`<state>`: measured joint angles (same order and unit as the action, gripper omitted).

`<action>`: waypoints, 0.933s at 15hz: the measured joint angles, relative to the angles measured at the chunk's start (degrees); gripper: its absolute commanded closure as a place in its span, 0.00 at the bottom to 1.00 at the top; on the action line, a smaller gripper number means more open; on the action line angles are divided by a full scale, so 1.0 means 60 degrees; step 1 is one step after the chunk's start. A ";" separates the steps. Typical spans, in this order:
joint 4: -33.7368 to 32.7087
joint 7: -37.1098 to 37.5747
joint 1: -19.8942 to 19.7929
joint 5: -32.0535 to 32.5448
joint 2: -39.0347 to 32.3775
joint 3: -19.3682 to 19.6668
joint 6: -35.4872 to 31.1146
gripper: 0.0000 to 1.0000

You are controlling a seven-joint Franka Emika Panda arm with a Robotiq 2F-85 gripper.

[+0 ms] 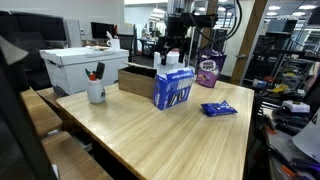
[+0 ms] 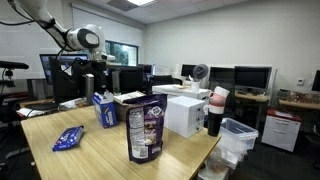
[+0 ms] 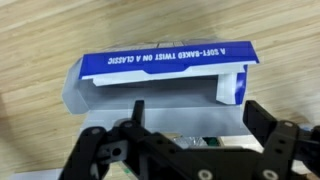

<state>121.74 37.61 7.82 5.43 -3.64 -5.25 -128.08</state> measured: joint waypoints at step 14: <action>0.0197 0.0000 -0.0003 0.0044 -0.0462 0.0074 0.0004 0.00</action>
<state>122.92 37.61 7.80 5.70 -6.41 -4.81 -128.06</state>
